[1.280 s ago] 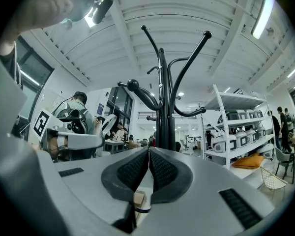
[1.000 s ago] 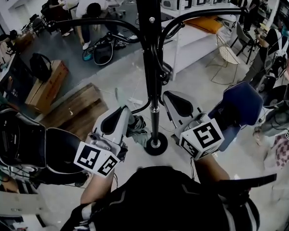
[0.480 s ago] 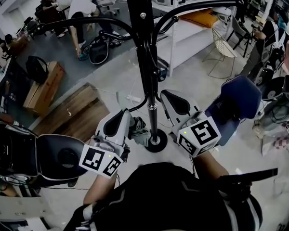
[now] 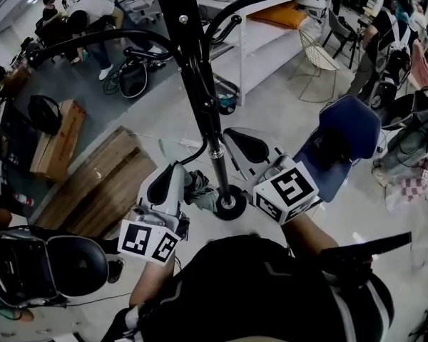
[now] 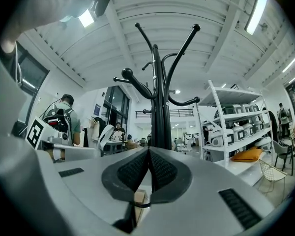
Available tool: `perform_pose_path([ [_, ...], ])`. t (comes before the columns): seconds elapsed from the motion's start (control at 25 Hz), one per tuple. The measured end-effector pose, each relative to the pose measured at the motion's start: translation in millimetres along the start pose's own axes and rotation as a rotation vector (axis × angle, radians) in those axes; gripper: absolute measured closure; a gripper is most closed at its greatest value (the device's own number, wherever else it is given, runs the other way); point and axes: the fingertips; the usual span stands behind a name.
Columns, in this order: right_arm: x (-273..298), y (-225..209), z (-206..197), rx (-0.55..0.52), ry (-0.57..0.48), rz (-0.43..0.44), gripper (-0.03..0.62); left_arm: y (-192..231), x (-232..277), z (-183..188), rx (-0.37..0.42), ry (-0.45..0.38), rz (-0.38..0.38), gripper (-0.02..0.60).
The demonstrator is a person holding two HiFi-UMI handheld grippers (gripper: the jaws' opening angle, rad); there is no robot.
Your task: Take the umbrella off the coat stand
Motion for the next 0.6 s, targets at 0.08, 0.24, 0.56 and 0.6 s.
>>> perform_pose_path([
  [0.08, 1, -2, 3, 0.002, -0.006, -0.007, 0.588, 3, 1, 2, -0.007, 0.005, 0.002, 0.569],
  [0.24, 4, -5, -3, 0.008, -0.006, -0.012, 0.588, 5, 2, -3, -0.006, 0.006, -0.006, 0.569],
  [0.56, 12, -6, -4, -0.01, -0.003, -0.028, 0.588, 11, 0, -10, -0.012, 0.01, -0.014, 0.569],
  [0.6, 13, -6, -3, -0.013, -0.003, -0.026, 0.588, 12, 0, -9, -0.012, 0.009, -0.016, 0.569],
])
Point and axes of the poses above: the fingertips, and each gripper's own axes: x forward along the fingers, y to its left, z out of its top, and after that the axes turned 4 degrees about x, right-handed
